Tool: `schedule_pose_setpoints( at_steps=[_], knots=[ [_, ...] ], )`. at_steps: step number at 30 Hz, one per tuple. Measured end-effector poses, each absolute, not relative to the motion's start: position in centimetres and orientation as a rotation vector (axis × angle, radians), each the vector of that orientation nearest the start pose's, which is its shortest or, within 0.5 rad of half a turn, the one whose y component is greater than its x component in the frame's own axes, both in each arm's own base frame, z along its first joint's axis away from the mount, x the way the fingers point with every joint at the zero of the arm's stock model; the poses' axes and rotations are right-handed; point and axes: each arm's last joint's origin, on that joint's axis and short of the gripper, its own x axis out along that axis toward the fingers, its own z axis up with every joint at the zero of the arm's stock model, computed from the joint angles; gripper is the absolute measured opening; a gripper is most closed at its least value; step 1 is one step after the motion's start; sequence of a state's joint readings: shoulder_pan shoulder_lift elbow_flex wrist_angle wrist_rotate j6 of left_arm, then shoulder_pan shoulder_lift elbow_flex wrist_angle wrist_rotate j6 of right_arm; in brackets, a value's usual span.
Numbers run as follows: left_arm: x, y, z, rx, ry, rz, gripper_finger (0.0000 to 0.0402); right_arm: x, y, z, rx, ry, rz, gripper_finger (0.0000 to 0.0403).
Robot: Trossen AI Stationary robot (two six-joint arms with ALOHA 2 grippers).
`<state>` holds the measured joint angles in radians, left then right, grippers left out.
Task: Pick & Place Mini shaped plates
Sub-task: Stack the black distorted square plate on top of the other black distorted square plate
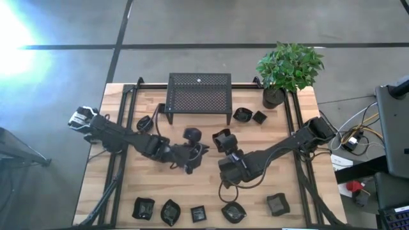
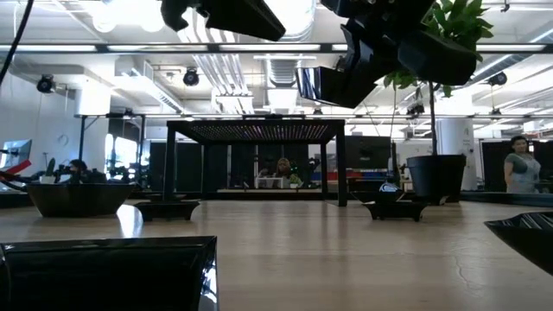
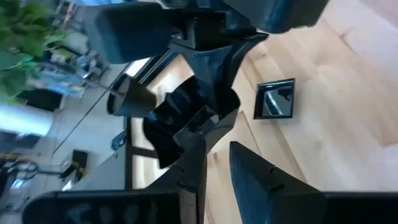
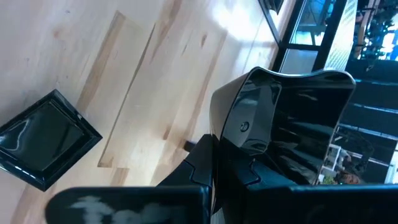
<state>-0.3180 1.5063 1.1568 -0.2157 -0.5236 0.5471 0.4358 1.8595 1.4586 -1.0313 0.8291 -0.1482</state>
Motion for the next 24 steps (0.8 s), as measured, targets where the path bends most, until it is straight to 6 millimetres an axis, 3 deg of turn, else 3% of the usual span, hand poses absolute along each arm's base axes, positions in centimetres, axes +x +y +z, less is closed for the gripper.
schedule_pose_setpoints(
  at_steps=[10, 24],
  knots=[
    [32.8, -6.9, 28.6, 0.789, 0.580, -0.007, 0.0067, 33.6, 13.3, 23.0, -1.013, 1.174, -0.204, 0.0008],
    [34.0, -6.5, 26.9, 0.856, 0.630, -0.029, 0.0067, 33.8, 13.5, 23.0, -1.006, 1.160, -0.168, 0.0008]
  ],
)
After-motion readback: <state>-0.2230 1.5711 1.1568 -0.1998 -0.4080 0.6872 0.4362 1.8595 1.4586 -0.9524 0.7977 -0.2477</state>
